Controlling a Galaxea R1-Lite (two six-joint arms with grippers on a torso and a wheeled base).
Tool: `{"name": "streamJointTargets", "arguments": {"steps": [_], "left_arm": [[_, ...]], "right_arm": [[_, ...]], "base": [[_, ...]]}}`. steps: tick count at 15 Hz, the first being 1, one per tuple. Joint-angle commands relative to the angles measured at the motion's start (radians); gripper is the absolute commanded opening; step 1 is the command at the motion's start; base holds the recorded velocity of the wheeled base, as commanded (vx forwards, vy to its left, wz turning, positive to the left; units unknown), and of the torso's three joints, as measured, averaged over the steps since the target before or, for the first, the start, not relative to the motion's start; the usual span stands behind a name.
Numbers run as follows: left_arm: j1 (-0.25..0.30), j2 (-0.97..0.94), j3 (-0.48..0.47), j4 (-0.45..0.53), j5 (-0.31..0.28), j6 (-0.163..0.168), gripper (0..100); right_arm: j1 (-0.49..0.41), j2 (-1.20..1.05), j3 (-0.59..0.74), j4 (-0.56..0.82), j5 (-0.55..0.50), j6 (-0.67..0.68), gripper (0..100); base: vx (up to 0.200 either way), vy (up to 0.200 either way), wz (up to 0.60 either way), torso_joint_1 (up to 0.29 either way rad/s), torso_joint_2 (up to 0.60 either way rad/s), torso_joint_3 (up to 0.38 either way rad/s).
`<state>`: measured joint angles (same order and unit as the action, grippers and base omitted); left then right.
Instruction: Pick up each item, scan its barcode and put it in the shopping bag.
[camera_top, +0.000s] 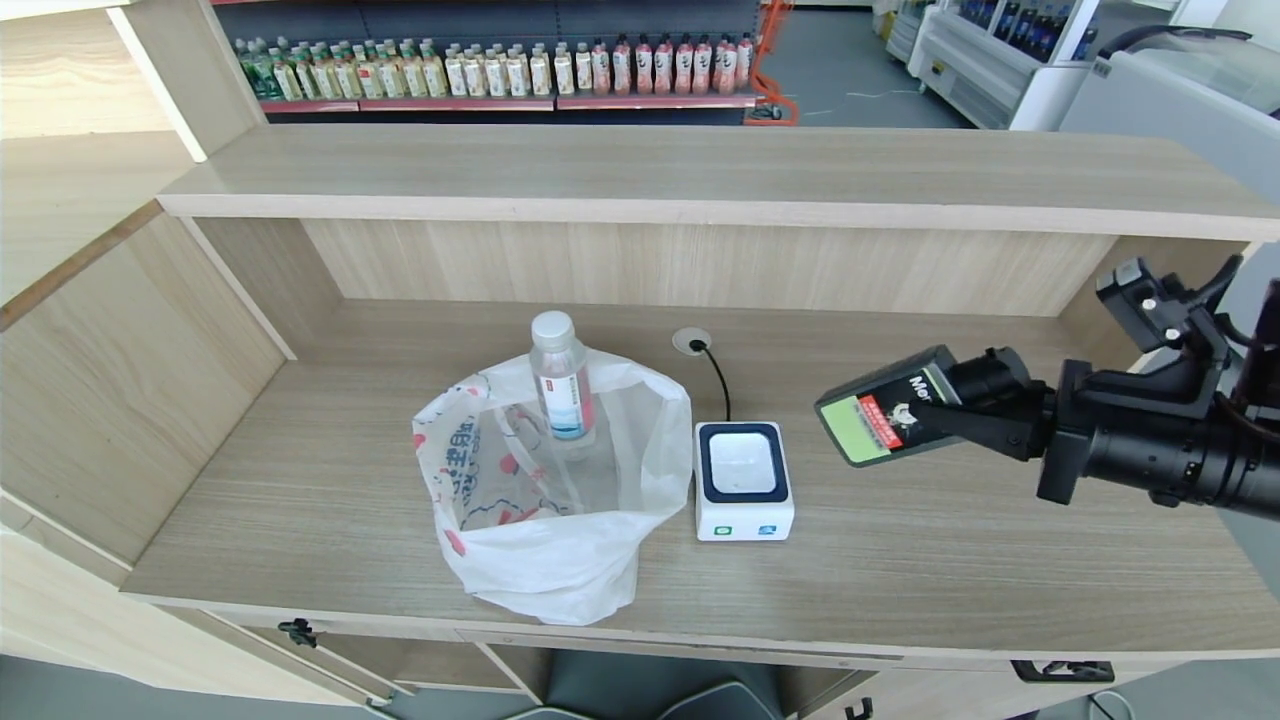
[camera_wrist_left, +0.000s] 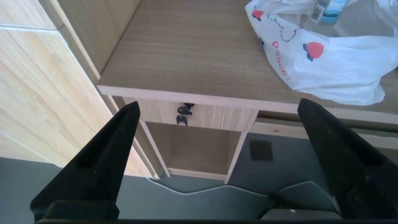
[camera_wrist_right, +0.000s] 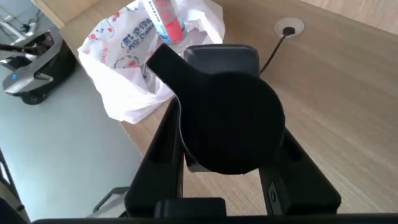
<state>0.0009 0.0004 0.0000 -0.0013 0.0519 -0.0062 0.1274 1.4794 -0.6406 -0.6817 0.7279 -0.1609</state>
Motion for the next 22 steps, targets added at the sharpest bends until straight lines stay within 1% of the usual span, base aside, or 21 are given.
{"name": "streamJointTargets", "arguments": {"steps": [1,5,8,10,11,14,15,17,19,22], "left_arm": [[0.001,0.000,0.000,0.000,0.000,0.000,100],[0.001,0.000,0.000,0.001,0.000,0.000,100],[0.001,0.000,0.000,0.000,0.000,0.000,100],[0.001,0.000,0.000,0.000,0.000,0.000,100],[0.001,0.000,0.000,0.000,0.000,0.000,100],[0.001,0.000,0.000,0.000,0.000,0.000,100],[0.001,0.000,0.000,0.000,0.000,0.000,100],[0.001,0.000,0.000,0.000,0.000,-0.001,100],[0.001,0.000,0.000,0.000,0.000,-0.003,100],[0.001,0.000,0.000,0.000,0.000,-0.003,100]], "right_arm": [[0.000,-0.013,-0.001,-0.002,-0.015,-0.002,0],[0.012,-0.013,-0.028,-0.001,-0.013,0.021,0],[0.089,-0.014,-0.047,-0.004,-0.015,0.115,0],[0.124,0.013,-0.077,-0.006,-0.015,0.115,0],[0.155,0.056,-0.117,-0.002,-0.018,0.116,0],[0.164,0.151,-0.159,-0.009,-0.022,0.110,0],[0.178,0.194,-0.171,-0.009,-0.051,0.109,0],[0.179,0.234,-0.174,-0.009,-0.056,0.072,0],[0.178,0.279,-0.172,-0.010,-0.058,-0.005,0],[0.184,0.295,-0.163,-0.010,-0.056,-0.031,0]], "base": [[0.000,0.200,0.00,0.002,0.00,0.002],[0.000,0.200,0.00,0.011,0.01,0.002],[0.000,0.200,0.00,0.001,0.00,0.002],[0.000,0.200,0.00,0.002,0.00,0.005],[0.000,0.200,0.00,0.007,0.00,0.002],[0.000,0.000,0.00,0.000,0.00,0.000],[0.000,0.000,0.00,0.000,0.00,0.000],[0.000,0.000,0.00,0.000,0.00,0.000],[0.000,0.000,0.00,0.000,0.00,0.000],[0.000,0.000,0.00,0.000,0.00,0.000]]}}
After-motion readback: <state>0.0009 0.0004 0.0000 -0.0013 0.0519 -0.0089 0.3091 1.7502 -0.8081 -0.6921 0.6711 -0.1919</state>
